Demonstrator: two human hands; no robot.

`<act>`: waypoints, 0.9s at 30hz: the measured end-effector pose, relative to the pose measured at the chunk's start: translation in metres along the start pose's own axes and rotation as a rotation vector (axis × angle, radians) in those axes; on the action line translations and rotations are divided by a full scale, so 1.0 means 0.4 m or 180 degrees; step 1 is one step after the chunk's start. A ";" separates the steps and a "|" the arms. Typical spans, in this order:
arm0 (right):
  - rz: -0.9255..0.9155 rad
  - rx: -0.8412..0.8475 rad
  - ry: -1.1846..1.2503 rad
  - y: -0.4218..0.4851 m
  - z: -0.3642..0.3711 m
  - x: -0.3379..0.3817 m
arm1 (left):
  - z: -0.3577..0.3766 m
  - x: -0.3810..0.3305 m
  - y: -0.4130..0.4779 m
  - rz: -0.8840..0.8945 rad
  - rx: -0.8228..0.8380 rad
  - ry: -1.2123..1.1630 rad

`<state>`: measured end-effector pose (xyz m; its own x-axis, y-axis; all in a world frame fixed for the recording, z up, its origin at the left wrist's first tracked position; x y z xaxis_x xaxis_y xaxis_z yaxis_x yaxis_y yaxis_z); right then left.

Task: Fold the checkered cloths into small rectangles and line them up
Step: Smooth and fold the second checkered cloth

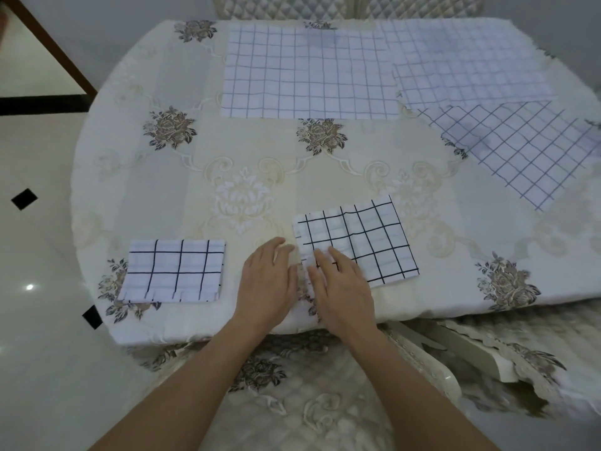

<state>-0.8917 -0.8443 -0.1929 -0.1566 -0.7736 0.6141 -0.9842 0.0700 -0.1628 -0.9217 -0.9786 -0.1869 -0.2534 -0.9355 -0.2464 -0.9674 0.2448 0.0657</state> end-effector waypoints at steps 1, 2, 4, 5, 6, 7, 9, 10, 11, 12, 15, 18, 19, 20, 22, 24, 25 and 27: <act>-0.0036 -0.0113 0.0227 0.007 -0.031 -0.003 | 0.009 -0.015 0.011 -0.0008 0.0071 0.0046; -0.0094 -0.0259 0.0423 0.015 -0.069 -0.012 | 0.019 -0.030 0.019 -0.0031 0.0151 0.0099; -0.0222 -0.0522 0.0625 0.035 -0.152 -0.047 | 0.044 -0.058 0.020 -0.0105 0.0300 0.0180; -0.0280 -0.0624 0.0618 0.049 -0.192 -0.073 | 0.054 -0.075 0.016 -0.0119 0.0332 0.0228; -0.0349 -0.0716 0.0547 0.065 -0.226 -0.103 | 0.060 -0.096 0.014 -0.0101 0.0323 0.0293; -0.0434 -0.0789 0.0434 0.084 -0.253 -0.133 | 0.063 -0.122 0.015 -0.0051 0.0299 0.0362; -0.0618 -0.0753 0.0130 0.127 -0.266 -0.185 | 0.082 -0.188 0.024 0.0151 0.0286 0.0507; -0.0712 -0.0632 -0.0052 0.148 -0.253 -0.204 | 0.095 -0.221 0.031 0.0270 0.0292 0.0580; -0.0810 -0.0479 -0.0246 0.166 -0.232 -0.217 | 0.111 -0.247 0.039 0.0364 0.0323 0.0638; -0.0899 -0.0319 -0.0430 0.181 -0.209 -0.228 | 0.129 -0.265 0.047 0.0413 0.0379 0.0695; -0.0927 0.0102 -0.0762 0.207 -0.149 -0.260 | 0.178 -0.255 0.060 0.0318 0.0566 0.0861; -0.0903 0.0243 -0.1078 0.214 -0.122 -0.288 | 0.193 -0.215 0.052 0.0180 0.0625 0.0895; -0.0913 0.0229 -0.1193 0.213 -0.119 -0.295 | 0.194 -0.206 0.047 0.0185 0.0617 0.0908; -0.0899 0.0206 -0.1270 0.213 -0.119 -0.304 | 0.192 -0.198 0.044 0.0194 0.0610 0.0922; -0.0815 0.0167 -0.1336 0.217 -0.127 -0.320 | 0.187 -0.179 0.043 0.0175 0.0624 0.0922; -0.0758 0.0163 -0.1354 0.223 -0.135 -0.331 | 0.183 -0.165 0.041 0.0126 0.0680 0.0936; -0.0735 0.0181 -0.1366 0.225 -0.136 -0.334 | 0.177 -0.162 0.043 0.0083 0.0681 0.0945; -0.0687 0.0188 -0.1389 0.224 -0.139 -0.330 | 0.150 -0.170 0.059 -0.0067 0.0591 0.0937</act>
<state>-0.9639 -0.7009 -0.2456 0.1124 -0.9592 0.2596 -0.9820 -0.1471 -0.1186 -0.9274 -0.8937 -0.2267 -0.2483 -0.9676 0.0456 -0.9630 0.2414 -0.1201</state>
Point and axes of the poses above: each hand's wrist, its own y-axis towards the middle knuckle, its own z-axis out of the palm, x = y × z, the point moved 10 cm from there along y, towards the middle knuckle, and after that the axes turned 10 degrees about y, right-handed, at the moved point
